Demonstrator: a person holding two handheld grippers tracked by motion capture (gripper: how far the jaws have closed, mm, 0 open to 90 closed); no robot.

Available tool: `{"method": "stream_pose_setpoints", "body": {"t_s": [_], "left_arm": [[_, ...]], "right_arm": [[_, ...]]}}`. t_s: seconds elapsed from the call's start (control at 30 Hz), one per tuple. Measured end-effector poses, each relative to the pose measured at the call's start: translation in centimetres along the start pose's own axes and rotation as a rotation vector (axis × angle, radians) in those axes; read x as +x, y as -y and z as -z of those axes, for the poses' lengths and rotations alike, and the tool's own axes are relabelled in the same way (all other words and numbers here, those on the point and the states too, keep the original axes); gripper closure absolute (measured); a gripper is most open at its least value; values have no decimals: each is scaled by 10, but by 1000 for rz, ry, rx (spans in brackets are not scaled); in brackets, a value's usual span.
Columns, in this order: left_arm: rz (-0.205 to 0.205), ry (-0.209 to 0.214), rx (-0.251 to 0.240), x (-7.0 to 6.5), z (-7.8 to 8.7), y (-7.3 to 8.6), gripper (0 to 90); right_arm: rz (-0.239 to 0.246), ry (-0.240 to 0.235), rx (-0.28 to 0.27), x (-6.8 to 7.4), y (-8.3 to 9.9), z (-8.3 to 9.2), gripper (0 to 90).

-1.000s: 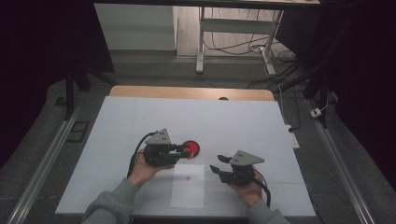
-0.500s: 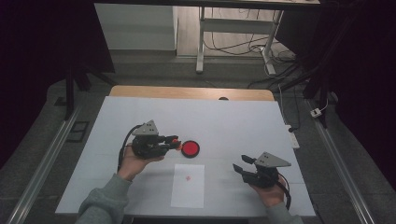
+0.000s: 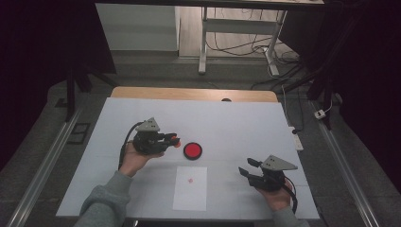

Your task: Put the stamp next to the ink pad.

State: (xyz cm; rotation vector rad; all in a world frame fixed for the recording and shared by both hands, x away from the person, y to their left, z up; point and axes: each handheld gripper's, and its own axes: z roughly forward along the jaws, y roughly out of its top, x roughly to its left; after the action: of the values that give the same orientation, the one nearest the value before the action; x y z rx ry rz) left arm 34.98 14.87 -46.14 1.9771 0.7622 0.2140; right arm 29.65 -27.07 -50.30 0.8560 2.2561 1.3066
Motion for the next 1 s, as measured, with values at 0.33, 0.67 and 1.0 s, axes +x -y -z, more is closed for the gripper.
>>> {"method": "stream_pose_setpoints", "body": {"t_s": [0.33,0.67,1.0], "left_arm": [[19,-50,50,22,-17,3,725],[51,-79,106,40,-36,12,725],[55,-116,175,46,-55,23,723]], "right_arm": [[-15,11,3,-2,3,5,467],[-20,15,8,-2,4,6,467],[-17,14,13,-2,4,5,468]]}}
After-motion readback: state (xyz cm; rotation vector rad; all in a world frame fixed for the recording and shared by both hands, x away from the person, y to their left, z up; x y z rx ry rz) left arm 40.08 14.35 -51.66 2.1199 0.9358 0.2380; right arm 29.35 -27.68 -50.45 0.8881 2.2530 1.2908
